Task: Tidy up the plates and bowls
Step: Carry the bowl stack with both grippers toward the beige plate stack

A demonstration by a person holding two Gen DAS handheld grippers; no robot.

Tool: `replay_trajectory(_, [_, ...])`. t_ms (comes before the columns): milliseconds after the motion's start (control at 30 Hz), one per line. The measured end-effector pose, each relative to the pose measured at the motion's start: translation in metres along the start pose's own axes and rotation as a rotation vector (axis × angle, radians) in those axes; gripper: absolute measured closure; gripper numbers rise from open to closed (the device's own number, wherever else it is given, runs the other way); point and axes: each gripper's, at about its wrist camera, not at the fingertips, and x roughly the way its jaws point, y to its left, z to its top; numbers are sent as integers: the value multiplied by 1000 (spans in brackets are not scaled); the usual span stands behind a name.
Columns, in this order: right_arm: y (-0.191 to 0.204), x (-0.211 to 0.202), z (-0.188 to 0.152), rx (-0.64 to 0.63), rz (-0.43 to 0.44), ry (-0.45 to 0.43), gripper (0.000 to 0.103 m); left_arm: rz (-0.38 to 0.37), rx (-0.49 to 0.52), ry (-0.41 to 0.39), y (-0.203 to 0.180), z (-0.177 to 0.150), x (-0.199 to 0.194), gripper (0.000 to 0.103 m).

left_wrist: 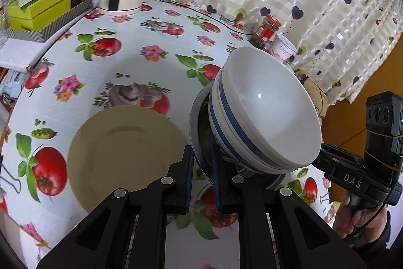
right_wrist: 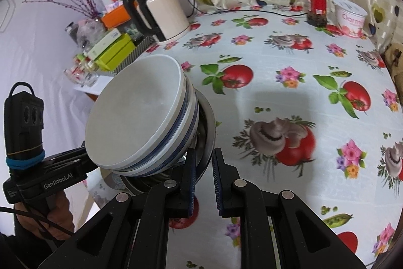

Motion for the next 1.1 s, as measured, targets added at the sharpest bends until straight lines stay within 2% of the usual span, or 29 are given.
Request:
replay_trajectory(533, [41,28,12,-81,44,42,90,66,-75,-31,43,-6,-19,89])
replay_trajectory(1100, [76,73,15,-138,95,132,90,126,-152,-28,83,-17,-27,89])
